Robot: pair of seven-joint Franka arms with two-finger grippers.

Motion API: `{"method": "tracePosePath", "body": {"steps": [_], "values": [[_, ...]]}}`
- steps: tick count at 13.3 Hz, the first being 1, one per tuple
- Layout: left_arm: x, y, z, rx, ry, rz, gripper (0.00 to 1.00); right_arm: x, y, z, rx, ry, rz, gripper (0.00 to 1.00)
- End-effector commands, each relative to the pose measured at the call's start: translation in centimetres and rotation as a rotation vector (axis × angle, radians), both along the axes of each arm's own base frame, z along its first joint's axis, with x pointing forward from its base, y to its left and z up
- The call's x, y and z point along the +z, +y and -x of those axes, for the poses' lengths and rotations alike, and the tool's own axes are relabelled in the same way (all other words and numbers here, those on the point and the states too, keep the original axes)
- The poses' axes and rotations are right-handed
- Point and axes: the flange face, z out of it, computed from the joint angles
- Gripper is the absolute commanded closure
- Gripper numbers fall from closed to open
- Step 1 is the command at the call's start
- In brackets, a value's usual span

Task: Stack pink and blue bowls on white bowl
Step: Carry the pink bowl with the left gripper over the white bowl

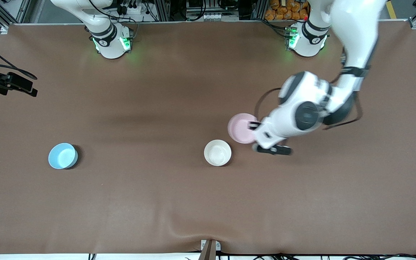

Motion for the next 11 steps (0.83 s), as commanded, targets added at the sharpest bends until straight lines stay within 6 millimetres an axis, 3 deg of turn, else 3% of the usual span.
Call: {"method": "tracePosePath", "body": {"steps": [1,3,4,8,9,10,11], "values": [[-2.4,-2.8,-1.3,0.045,-0.005,0.044,1.00,0.4,-0.4,0.0,-0.006,-0.001,0.006,0.00],[-4.9,-5.1,-0.8,0.051,-0.030,0.066,1.00,0.4,-0.4,0.0,-0.004,-0.001,0.006,0.00],[-5.3,-6.0,-0.5,0.050,-0.047,0.069,1.00,0.3,-0.5,0.0,-0.008,0.002,0.003,0.00],[-7.8,-5.2,-2.1,0.078,-0.103,0.085,1.00,0.1,-0.3,-0.1,-0.005,0.013,0.004,0.00],[-8.1,-4.9,-2.5,0.080,-0.115,0.088,1.00,-1.4,-0.1,-0.4,-0.002,0.044,0.003,0.00],[-8.7,-4.4,-2.8,0.089,-0.118,0.081,1.00,-5.5,0.0,-2.0,-0.003,0.140,0.010,0.00],[-8.7,-4.0,-3.4,0.101,-0.136,0.082,1.00,-6.0,-0.8,-2.2,-0.014,0.178,0.010,0.00]]}}
